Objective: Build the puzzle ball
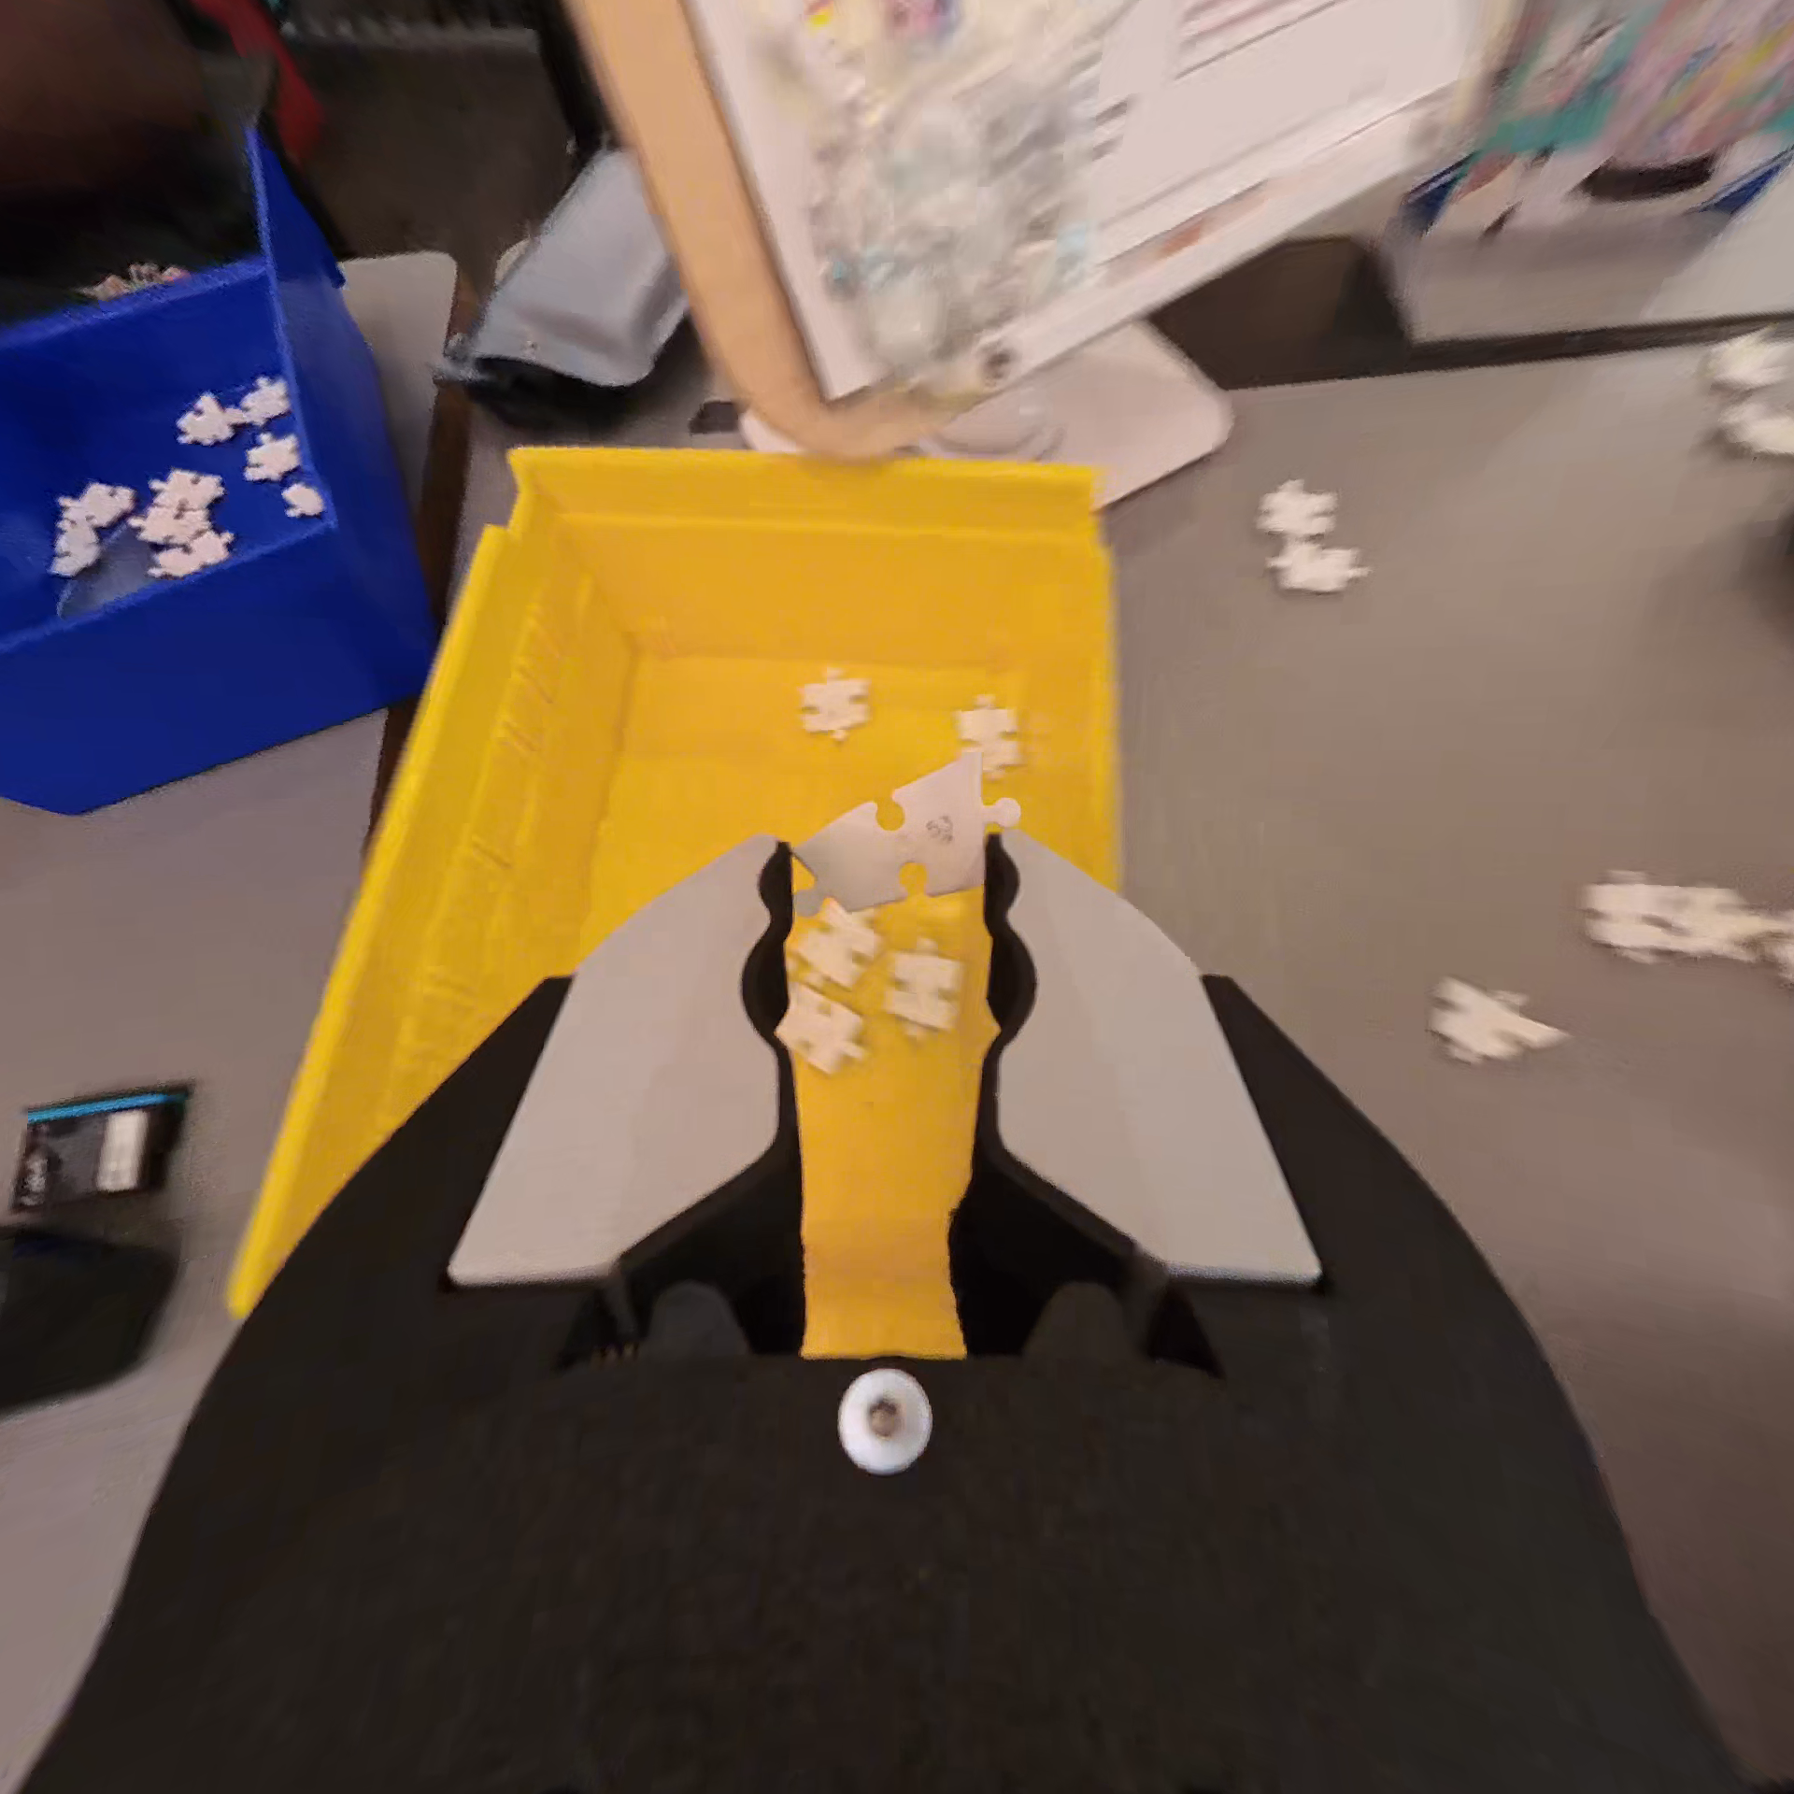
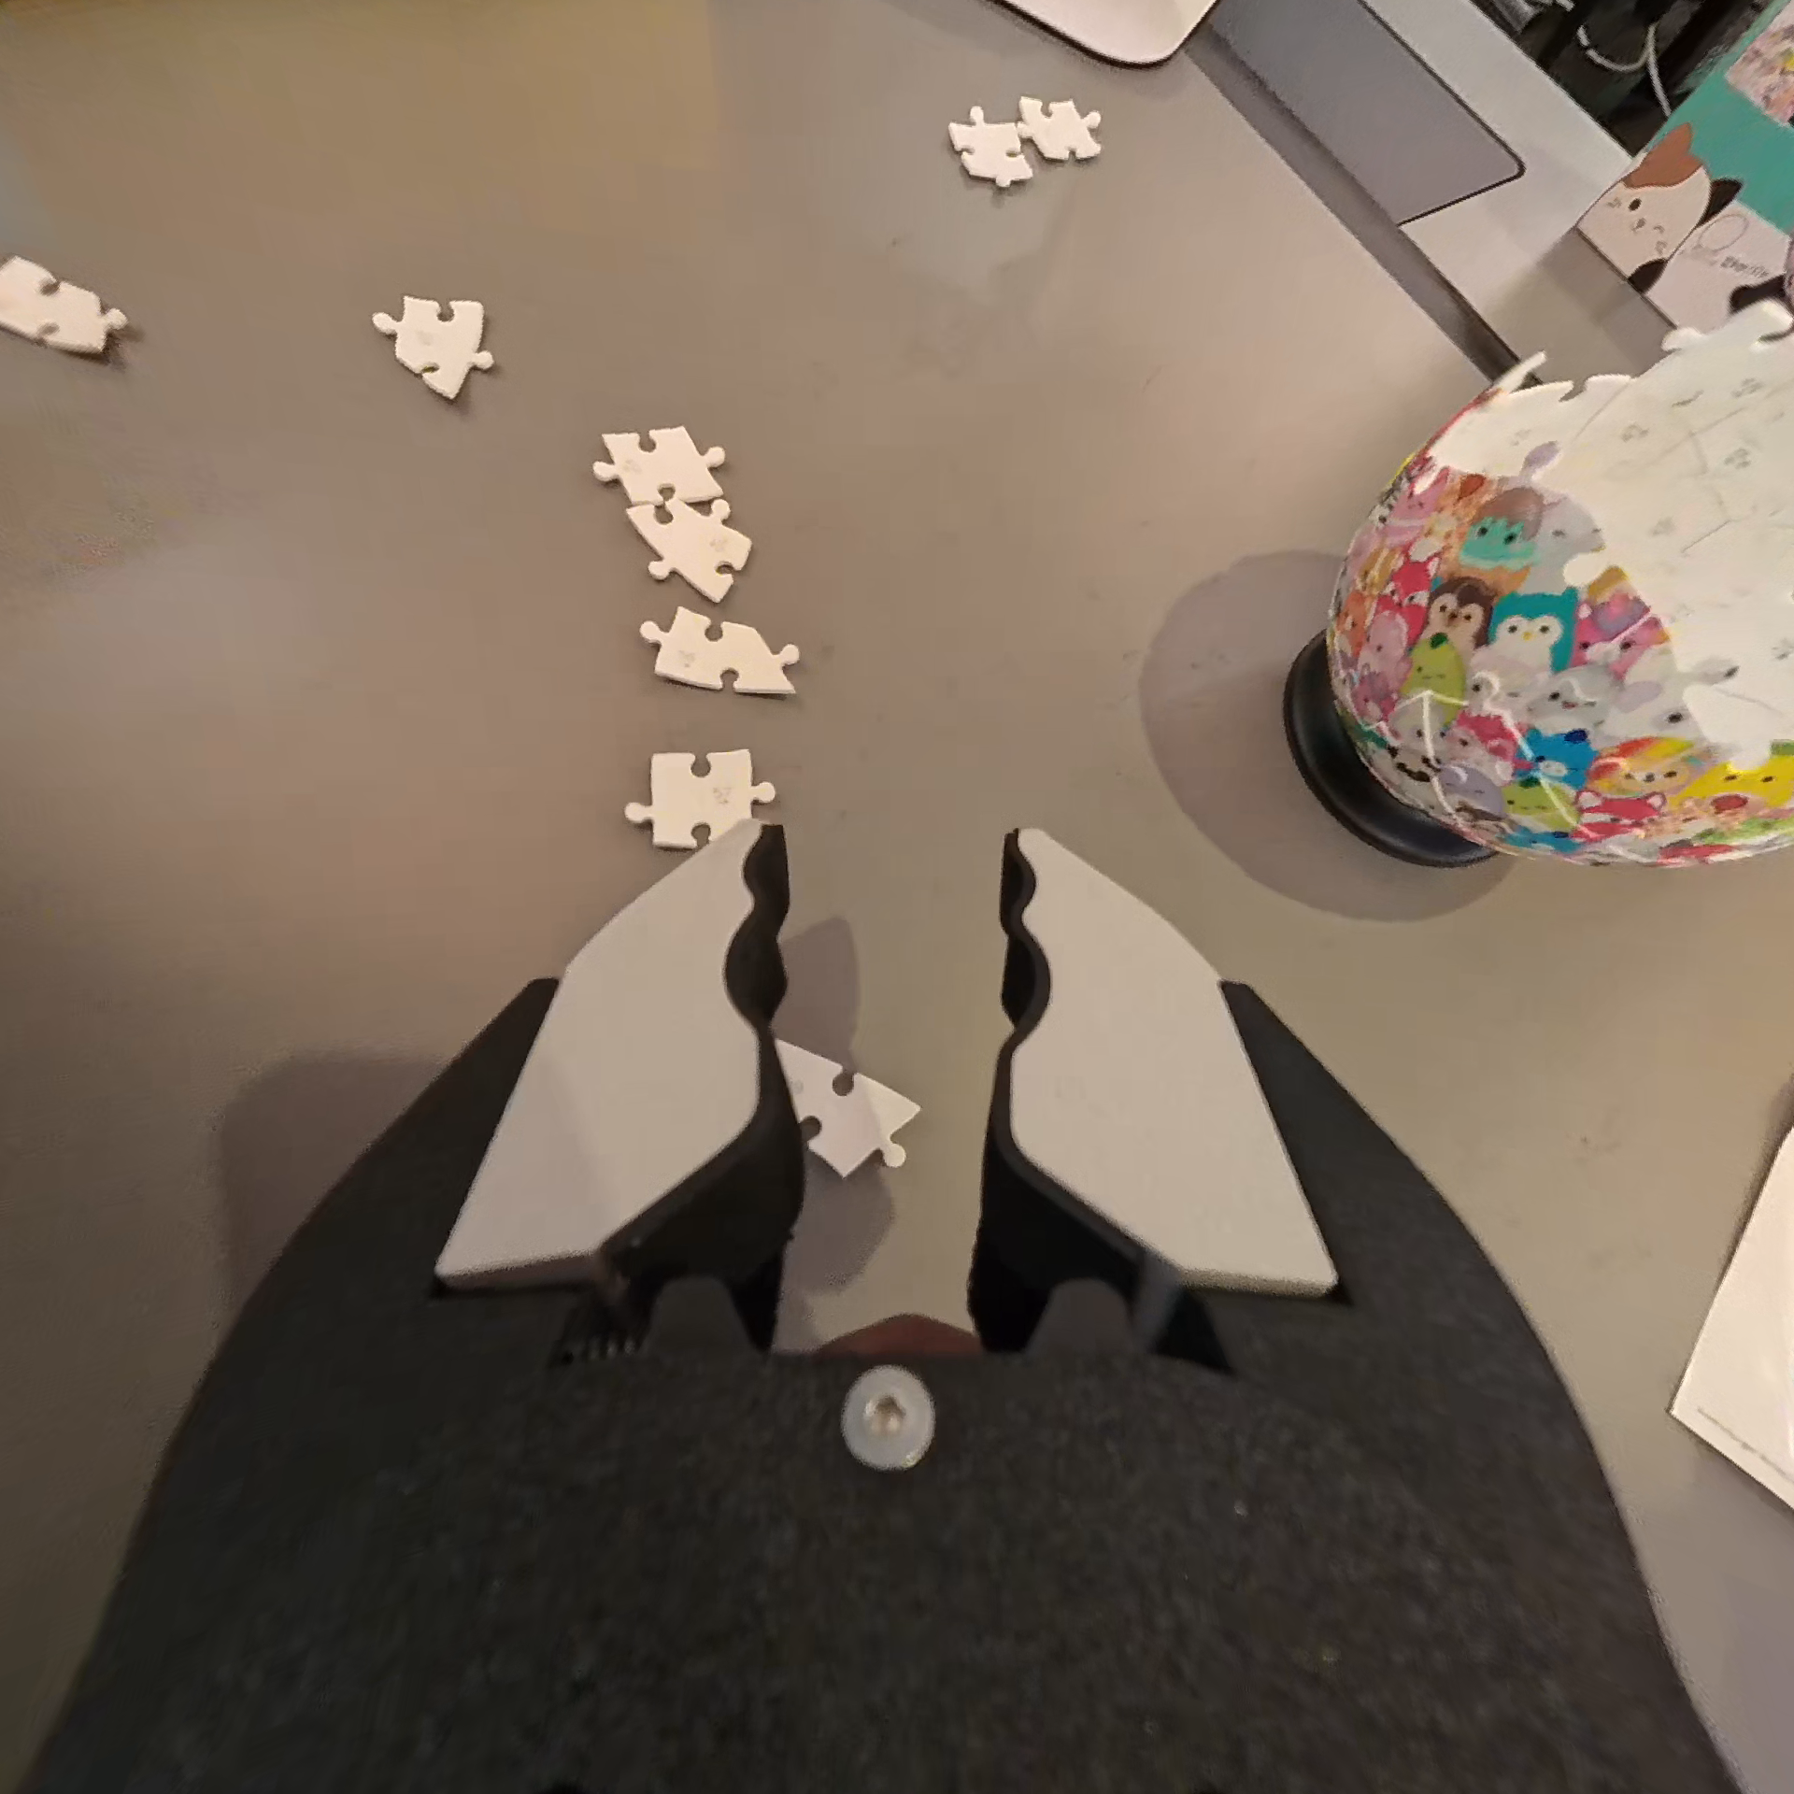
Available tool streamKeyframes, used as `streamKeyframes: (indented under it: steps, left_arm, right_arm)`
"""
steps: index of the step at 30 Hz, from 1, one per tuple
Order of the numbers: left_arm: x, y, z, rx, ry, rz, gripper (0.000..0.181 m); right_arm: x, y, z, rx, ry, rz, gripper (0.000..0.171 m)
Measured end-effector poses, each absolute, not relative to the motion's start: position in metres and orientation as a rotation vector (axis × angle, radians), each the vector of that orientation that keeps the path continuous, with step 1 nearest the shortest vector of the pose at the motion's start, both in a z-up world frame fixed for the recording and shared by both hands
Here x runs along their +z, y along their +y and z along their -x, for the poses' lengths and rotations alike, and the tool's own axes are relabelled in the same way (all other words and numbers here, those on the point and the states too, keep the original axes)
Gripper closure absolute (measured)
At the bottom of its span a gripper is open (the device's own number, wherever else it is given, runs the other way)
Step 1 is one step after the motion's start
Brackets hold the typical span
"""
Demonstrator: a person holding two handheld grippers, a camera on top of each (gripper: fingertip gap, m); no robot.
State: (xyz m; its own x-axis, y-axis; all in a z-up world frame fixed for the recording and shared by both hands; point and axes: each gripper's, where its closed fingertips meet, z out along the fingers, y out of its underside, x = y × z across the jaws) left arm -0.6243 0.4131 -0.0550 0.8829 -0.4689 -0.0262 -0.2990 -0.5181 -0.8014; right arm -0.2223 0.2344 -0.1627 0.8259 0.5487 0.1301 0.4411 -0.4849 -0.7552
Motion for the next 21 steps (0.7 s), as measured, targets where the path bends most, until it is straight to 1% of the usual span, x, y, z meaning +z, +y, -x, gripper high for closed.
streamKeyframes:
  steps: [2,5,8,11,14,17,21]
  left_arm:
    - [-0.052,0.368,0.594,-0.31,0.549,2.151,0.144]
    - [-0.085,0.317,0.521,-0.485,0.59,2.182,0.144]
    - [-0.134,0.296,0.461,-0.544,0.635,2.252,0.144]
    - [-0.165,0.293,0.414,-0.557,0.777,2.27,0.144]
    - [-0.19,0.303,0.395,-0.446,1.002,2.269,0.144]
    - [-0.207,0.315,0.396,-0.4,1.147,2.319,0.144]
    - [-0.212,0.327,0.399,-0.363,1.151,2.353,0.144]
  right_arm:
    - [-0.164,0.233,0.22,0.194,-0.709,2.153,0.13]
    - [-0.166,0.232,0.218,0.228,-0.702,2.149,0.131]
    - [-0.164,0.23,0.219,0.25,-0.721,2.133,0.131]
    - [-0.159,0.227,0.215,0.218,-0.746,2.108,0.131]
    - [-0.156,0.222,0.205,0.196,-0.732,2.096,0.131]
    - [-0.155,0.216,0.194,0.194,-0.682,2.091,0.131]
    - [-0.155,0.21,0.182,0.196,-0.628,2.098,0.133]
